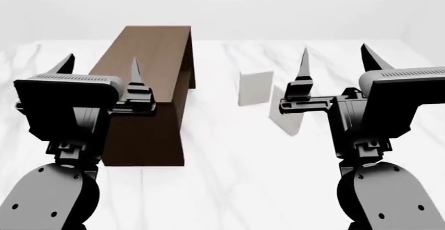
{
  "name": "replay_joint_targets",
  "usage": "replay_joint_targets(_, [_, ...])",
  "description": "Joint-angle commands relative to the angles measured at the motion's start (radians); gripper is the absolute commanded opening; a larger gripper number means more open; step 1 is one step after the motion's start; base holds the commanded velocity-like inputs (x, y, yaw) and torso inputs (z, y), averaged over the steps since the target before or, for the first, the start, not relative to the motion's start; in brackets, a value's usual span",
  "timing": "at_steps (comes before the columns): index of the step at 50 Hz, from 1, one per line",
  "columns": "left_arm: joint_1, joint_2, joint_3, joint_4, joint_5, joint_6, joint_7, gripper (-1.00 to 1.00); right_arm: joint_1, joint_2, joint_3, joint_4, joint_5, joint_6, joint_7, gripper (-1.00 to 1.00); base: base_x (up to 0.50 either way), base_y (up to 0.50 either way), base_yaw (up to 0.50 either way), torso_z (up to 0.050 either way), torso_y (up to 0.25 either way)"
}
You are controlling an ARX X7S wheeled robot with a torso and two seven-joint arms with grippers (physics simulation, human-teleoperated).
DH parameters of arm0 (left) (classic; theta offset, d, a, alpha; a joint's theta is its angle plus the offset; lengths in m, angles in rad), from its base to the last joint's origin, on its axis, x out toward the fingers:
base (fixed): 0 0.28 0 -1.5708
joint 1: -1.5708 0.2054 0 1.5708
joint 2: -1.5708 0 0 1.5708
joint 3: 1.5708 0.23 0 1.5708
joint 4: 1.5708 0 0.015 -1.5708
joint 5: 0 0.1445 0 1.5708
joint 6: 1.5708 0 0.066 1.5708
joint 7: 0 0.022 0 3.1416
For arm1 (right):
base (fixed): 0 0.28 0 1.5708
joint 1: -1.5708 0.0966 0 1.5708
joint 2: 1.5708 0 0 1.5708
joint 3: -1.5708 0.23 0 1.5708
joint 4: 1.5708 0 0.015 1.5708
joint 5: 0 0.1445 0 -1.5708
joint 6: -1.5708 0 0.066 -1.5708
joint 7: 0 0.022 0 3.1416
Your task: Pick up the book on the right and place it under the cabinet shelf.
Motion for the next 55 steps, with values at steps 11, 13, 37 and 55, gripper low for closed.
replay_joint_targets(11, [-0.003, -0.012, 0.000, 0.004, -0.005, -0.003, -0.011, 1.00, -0.003, 0.008, -0.011, 0.000, 0.008, -0.014, 0.012, 1.00, 0.31, 0.05, 0.00, 0.000, 0.001])
replay_joint_targets(13, [-0.003, -0.013, -0.001, 0.006, -0.006, -0.005, -0.012, 1.00, -0.004, 0.008, -0.011, 0.001, 0.009, -0.014, 0.013, 1.00, 0.31, 0.00, 0.00, 0.000, 0.000])
replay_joint_targets(37, [-0.017, -0.023, -0.006, 0.027, -0.022, -0.029, -0.024, 1.00, -0.009, 0.013, -0.007, -0.001, 0.028, -0.016, 0.026, 1.00, 0.18, 0.00, 0.00, 0.000, 0.001])
replay_joint_targets(55, [-0.027, -0.028, 0.000, 0.029, -0.030, -0.037, -0.031, 1.00, -0.010, 0.024, -0.009, 0.000, 0.039, -0.019, 0.031, 1.00, 0.08, 0.00, 0.00, 0.000, 0.000])
